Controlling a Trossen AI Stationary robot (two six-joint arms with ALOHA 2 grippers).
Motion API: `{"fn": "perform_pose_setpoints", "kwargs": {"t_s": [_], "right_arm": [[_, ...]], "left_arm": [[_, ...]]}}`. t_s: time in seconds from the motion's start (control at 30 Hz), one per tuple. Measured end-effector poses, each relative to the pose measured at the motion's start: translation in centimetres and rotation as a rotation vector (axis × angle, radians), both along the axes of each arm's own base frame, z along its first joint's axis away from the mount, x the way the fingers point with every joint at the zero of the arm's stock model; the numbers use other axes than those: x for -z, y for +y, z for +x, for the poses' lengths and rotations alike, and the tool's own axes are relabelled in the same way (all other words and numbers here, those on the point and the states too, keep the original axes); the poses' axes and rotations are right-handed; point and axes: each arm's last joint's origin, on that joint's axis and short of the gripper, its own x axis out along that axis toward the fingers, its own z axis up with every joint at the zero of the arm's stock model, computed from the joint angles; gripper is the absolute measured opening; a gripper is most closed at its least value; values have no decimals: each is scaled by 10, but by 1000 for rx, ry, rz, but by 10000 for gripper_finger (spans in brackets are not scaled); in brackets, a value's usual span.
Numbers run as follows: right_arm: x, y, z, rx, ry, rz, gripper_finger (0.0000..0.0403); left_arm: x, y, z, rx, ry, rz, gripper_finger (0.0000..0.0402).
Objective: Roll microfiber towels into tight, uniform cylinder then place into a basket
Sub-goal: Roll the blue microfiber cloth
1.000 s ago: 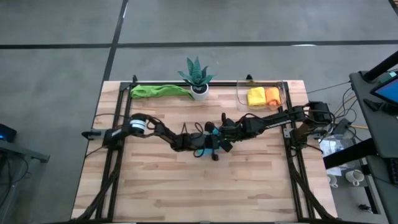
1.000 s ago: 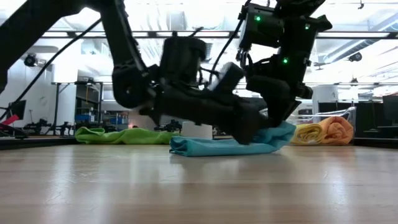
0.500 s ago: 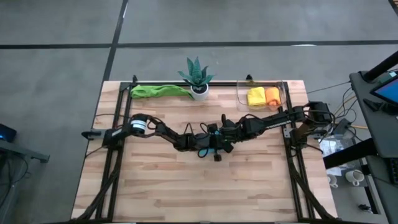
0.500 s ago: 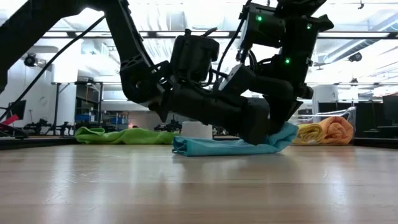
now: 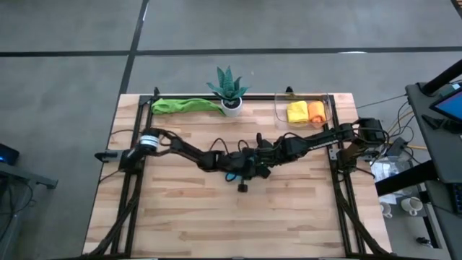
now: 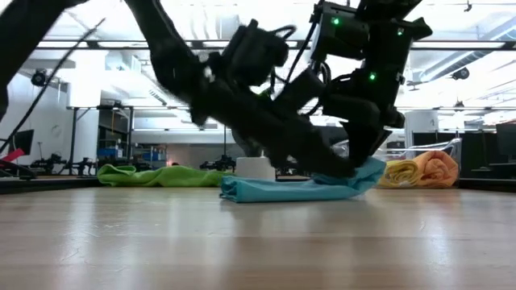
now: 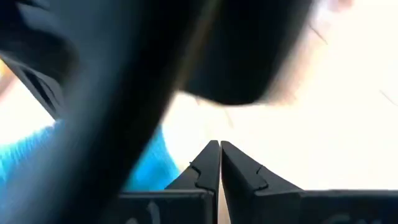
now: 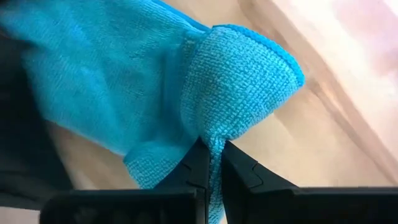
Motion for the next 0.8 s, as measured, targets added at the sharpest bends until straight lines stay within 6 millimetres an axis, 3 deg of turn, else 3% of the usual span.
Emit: {"fn": "perform_pose_setpoints", "kwargs": {"t_s": [0.1,0.23,0.43,0.8], "right_arm": [[0,-1,-2,-7,22,-11,13],[-6,-2,-6,-7,103,-41,13],[-17,-5,-13,21,208,-107,12],[13,-14,-9,37,445,-117,12]], "left_arm": [[-18,1,-14,-14,160,37,0],[-38,6,-31,-169,262,116,0],[-39,8,-46,-211,259,102,0],[-44,8,-52,-240,246,53,0]]}}
